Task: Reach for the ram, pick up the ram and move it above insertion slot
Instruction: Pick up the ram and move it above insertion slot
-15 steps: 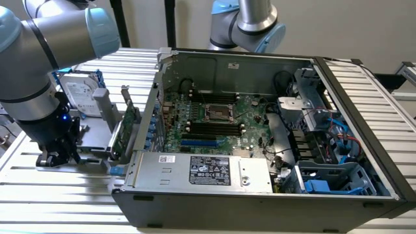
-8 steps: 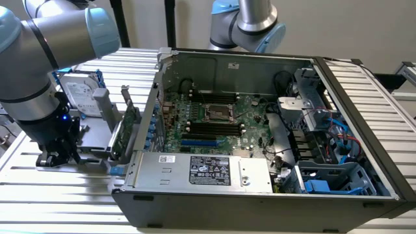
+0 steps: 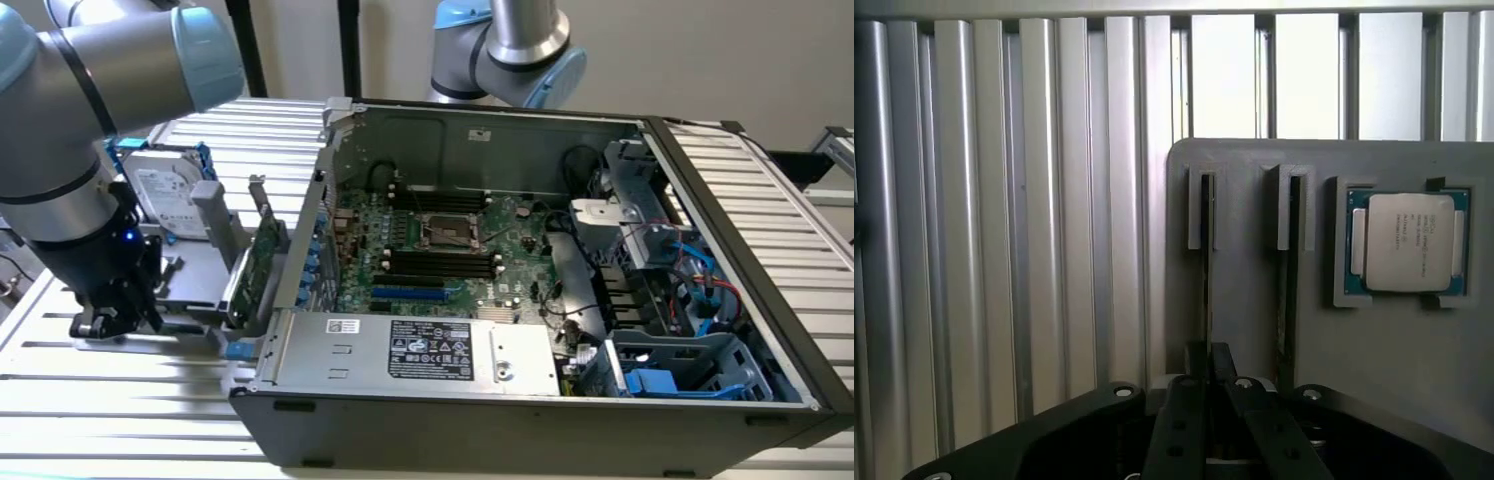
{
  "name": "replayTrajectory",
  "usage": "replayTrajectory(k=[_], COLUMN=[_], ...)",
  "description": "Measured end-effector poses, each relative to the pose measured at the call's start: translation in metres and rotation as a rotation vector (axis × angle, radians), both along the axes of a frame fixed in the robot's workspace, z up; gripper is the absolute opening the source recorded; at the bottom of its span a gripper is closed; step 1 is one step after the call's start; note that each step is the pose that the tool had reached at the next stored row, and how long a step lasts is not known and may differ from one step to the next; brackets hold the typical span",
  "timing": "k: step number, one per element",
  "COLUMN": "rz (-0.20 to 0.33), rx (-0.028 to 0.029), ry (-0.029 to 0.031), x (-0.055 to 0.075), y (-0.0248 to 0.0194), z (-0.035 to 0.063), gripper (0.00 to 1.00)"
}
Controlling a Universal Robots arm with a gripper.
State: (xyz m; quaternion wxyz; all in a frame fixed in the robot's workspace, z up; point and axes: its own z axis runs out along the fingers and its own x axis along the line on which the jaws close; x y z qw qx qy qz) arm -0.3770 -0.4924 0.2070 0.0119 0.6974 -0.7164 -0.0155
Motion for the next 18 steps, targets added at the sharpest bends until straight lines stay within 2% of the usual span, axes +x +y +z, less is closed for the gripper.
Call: replayTrajectory(k=[5, 8, 18], rz=[0.0, 0.0, 0.0], rx=[0.0001, 0.0001, 0.0001], ry=[0.0013, 0.0025, 0.0051], x=[0.0, 0.0, 0.006], y=[0.0, 0.0, 0.0], z=[0.0094, 0.0183, 0.0634], gripper=[0.13, 0.13, 0.13])
